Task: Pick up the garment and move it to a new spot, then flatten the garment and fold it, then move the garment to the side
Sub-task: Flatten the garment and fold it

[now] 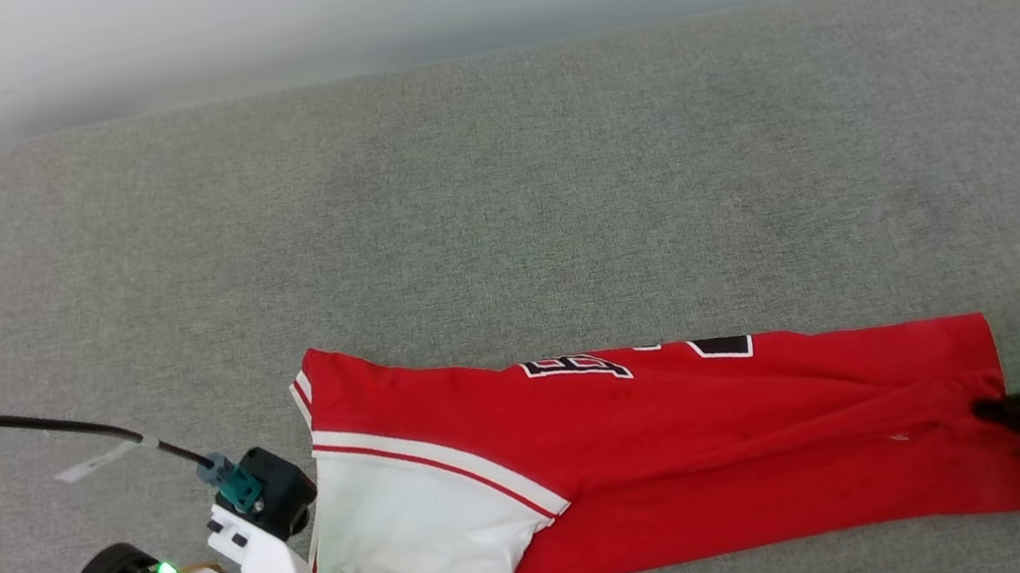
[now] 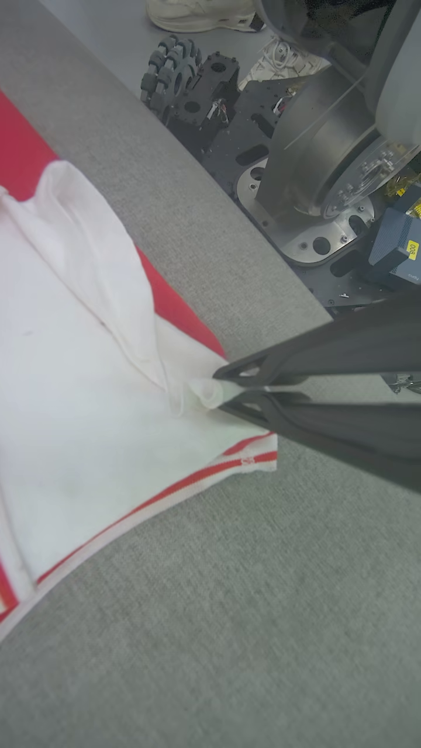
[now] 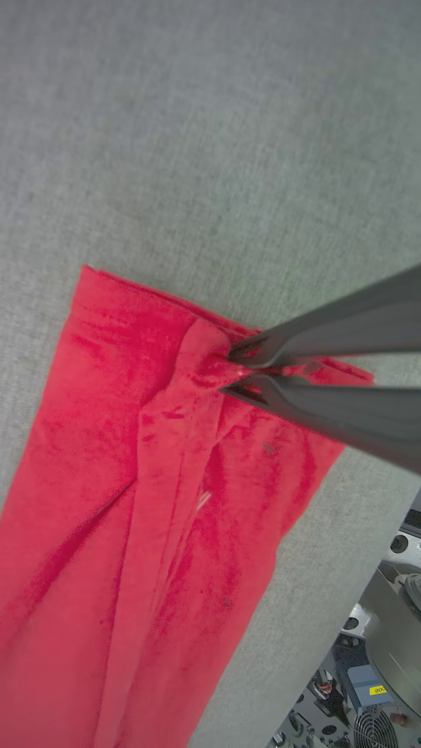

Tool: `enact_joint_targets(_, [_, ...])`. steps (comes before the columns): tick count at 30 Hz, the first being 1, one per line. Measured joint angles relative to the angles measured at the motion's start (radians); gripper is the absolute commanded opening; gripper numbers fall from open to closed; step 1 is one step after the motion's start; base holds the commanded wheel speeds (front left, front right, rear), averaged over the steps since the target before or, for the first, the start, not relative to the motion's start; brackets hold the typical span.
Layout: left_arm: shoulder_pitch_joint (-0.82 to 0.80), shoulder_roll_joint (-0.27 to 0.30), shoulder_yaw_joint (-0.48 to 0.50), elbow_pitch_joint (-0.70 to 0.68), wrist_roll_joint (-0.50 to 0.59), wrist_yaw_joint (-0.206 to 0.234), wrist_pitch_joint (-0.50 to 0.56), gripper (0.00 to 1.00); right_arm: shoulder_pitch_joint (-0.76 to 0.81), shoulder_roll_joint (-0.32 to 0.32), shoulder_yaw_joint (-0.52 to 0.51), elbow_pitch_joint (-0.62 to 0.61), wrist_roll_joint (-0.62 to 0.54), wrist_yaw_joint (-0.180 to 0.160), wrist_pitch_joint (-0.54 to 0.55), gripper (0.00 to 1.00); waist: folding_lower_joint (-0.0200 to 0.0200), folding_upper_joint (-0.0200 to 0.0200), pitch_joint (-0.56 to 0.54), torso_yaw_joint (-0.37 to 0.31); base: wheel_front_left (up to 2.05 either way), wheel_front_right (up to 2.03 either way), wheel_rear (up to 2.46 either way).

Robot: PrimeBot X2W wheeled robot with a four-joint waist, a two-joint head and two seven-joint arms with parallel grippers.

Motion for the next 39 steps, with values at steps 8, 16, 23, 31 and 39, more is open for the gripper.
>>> enact_joint_targets(8, [0.034, -0.044, 0.006, 0.067, 0.028, -0.004, -0.071, 1.00, 0.025, 0.062, -0.006, 0.063, -0.039, 0.000, -0.039, 1.00, 0.0000, 0.0000, 0.006, 0.000, 0.00, 0.00, 0.00])
enact_joint_targets(16, [0.044, -0.040, 0.078, 0.021, 0.078, 0.078, -0.268, 1.00, 0.055, 0.042, -0.102, -0.019, -0.060, 0.000, -0.165, 1.00, 0.0000, 0.0000, -0.040, -0.002, 0.00, 0.00, 0.00])
enact_joint_targets(23, [0.091, -0.058, 0.166, 0.001, 0.171, 0.266, -0.539, 1.00, 0.105, 0.040, -0.275, -0.054, -0.088, 0.000, -0.289, 1.00, 0.0000, 0.0000, -0.042, -0.009, 0.00, 0.00, 0.00])
enact_joint_targets(31, [0.171, -0.126, 0.275, 0.014, 0.277, 0.468, -0.676, 1.00, 0.177, 0.107, -0.441, 0.034, -0.084, 0.000, -0.286, 1.00, 0.0001, 0.0000, -0.027, -0.003, 0.00, 0.00, 0.00])
enact_joint_targets(39, [0.337, -0.245, 0.515, -0.030, 0.485, 0.598, -0.679, 1.00, 0.236, 0.176, -0.494, 0.100, -0.042, 0.000, -0.196, 1.00, 0.0001, 0.0000, -0.015, 0.013, 0.00, 0.00, 0.00])
